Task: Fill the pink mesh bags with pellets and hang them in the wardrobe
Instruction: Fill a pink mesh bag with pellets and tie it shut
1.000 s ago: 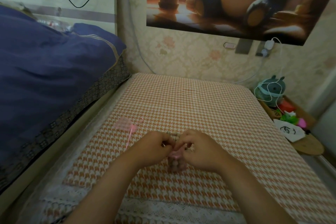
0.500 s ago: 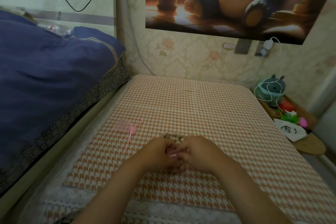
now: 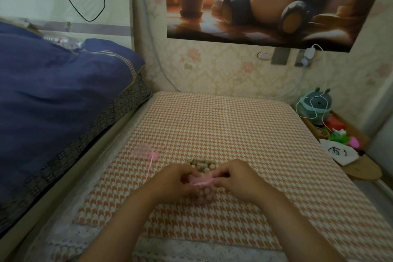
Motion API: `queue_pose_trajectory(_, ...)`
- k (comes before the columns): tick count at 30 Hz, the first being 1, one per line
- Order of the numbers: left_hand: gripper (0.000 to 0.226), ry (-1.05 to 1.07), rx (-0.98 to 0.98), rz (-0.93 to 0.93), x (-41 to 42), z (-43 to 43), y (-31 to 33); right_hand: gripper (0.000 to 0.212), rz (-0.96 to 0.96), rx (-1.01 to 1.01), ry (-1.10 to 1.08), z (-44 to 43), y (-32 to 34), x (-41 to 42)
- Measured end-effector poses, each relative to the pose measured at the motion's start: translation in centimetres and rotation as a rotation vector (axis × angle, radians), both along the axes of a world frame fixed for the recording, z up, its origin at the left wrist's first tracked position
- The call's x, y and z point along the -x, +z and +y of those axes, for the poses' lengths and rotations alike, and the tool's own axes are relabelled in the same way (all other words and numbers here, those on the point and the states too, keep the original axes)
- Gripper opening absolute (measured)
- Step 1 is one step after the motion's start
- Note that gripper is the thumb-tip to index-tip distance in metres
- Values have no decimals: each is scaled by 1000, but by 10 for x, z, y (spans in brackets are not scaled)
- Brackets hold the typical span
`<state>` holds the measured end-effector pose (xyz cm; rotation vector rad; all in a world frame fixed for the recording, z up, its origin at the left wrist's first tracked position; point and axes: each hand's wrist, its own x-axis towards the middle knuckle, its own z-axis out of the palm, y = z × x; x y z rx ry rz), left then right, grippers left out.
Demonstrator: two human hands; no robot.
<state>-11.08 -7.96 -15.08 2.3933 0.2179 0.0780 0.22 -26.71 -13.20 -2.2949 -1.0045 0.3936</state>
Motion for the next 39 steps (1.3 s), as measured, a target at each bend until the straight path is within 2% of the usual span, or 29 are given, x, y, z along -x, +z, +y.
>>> queue_pose_trajectory(4,3,88,50,15,10,12,7,12,-5,-12,-53,-2,0,-1)
queue_pose_trajectory(10,20,164,-22,-2,18,19,9,7,-64,59,-95,-2,2,-2)
queue_pose_trajectory(13,26,195,-48,5,22,23,10,12,-98,96,-138,-6,0,-6)
queue_pose_trajectory(16,26,241,8,-10,27,29,10,22,-86,82,-161,-10,1,-9)
queue_pose_trajectory(21,29,243,66,-52,28,27,10,29,-23,52,-156,-9,3,-8)
queue_pose_trajectory(33,31,265,66,-23,33,40,3,24,37,107,-99,-14,3,-9)
queue_pose_trajectory(36,30,271,228,-60,36,36,7,24,114,113,-62,-19,4,-10)
queue_pose_trajectory(39,28,317,565,-79,31,22,10,16,143,152,-36,-22,5,-10)
